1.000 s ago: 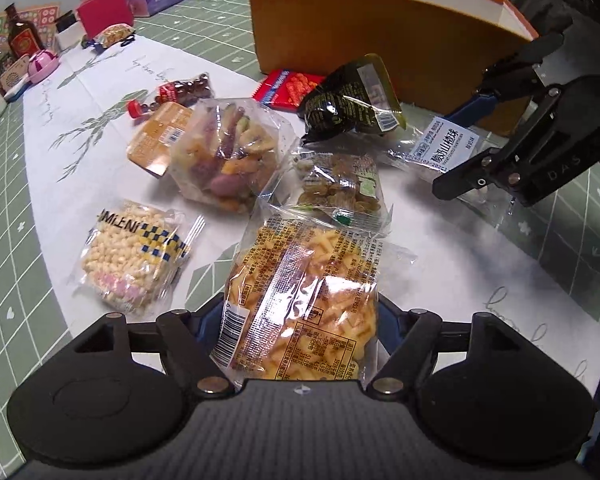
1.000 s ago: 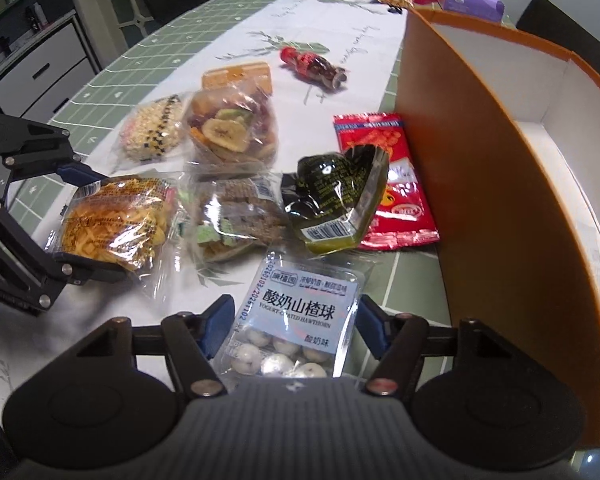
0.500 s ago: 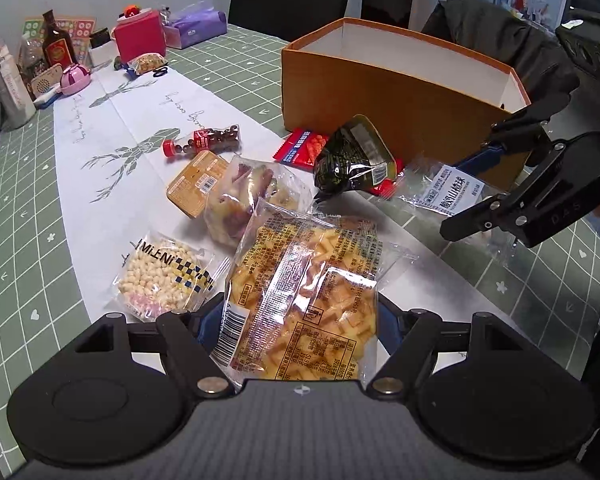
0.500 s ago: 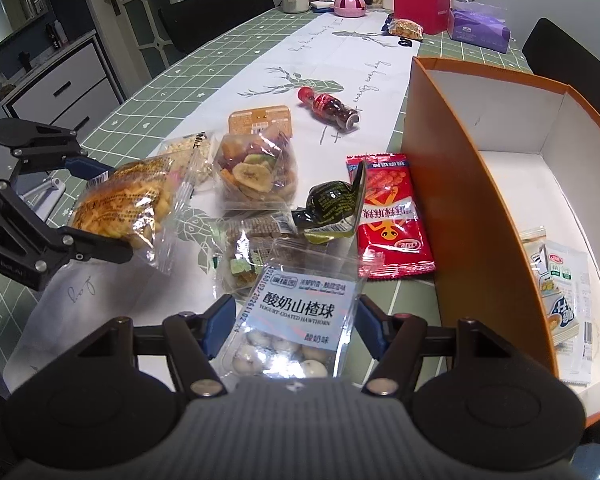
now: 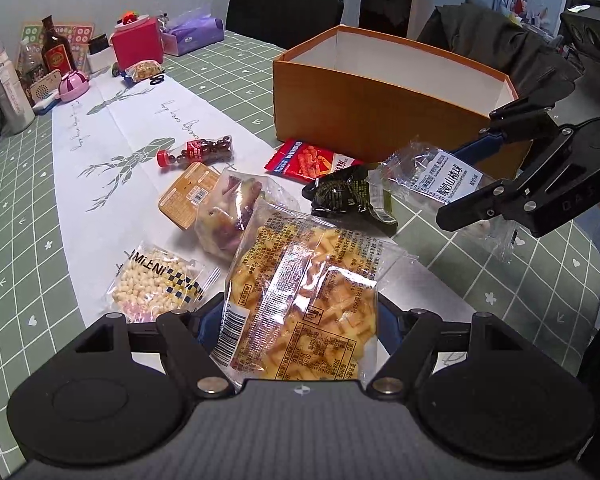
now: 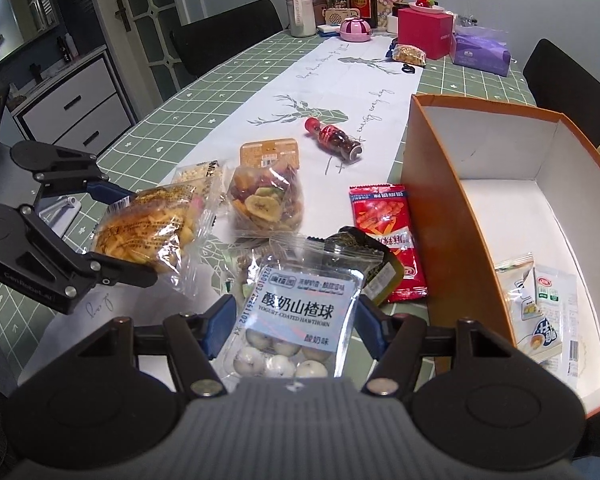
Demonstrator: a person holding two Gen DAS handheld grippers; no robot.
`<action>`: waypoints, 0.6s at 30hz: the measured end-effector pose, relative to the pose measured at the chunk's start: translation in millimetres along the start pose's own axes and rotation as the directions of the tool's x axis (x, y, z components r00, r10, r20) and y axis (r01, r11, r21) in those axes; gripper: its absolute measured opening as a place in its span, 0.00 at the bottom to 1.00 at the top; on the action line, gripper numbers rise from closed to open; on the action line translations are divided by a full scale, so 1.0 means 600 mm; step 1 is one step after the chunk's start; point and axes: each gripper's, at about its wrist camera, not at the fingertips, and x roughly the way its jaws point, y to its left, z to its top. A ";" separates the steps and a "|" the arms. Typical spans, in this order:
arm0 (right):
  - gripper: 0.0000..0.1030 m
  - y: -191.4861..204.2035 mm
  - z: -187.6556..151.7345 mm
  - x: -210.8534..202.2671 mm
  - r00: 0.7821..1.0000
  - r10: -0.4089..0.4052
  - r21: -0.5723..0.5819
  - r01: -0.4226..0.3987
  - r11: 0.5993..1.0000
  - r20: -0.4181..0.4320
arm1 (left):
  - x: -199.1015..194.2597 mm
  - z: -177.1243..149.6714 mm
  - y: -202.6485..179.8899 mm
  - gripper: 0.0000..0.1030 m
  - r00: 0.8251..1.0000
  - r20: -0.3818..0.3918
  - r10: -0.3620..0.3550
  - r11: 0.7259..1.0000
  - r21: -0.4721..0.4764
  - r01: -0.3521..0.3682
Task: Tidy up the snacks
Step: 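Carry the cracker bag with the left tool while the right tool carries the hawthorn pack into the box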
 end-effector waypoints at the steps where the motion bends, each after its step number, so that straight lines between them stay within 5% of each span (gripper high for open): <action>1: 0.61 0.000 -0.001 -0.001 1.000 0.000 -0.003 0.000 1.000 0.000 | 0.001 0.000 -0.001 0.83 1.000 -0.004 0.002 1.000 0.001 -0.002; 8: 0.60 -0.003 0.023 -0.026 1.000 0.022 -0.034 -0.021 0.999 0.020 | -0.004 0.018 -0.001 0.83 1.000 -0.003 0.021 0.999 -0.032 -0.021; 18: 0.60 -0.060 0.107 -0.125 0.989 -0.022 -0.031 0.027 0.999 0.149 | -0.021 0.114 -0.036 0.83 0.996 0.077 0.047 0.999 -0.018 -0.045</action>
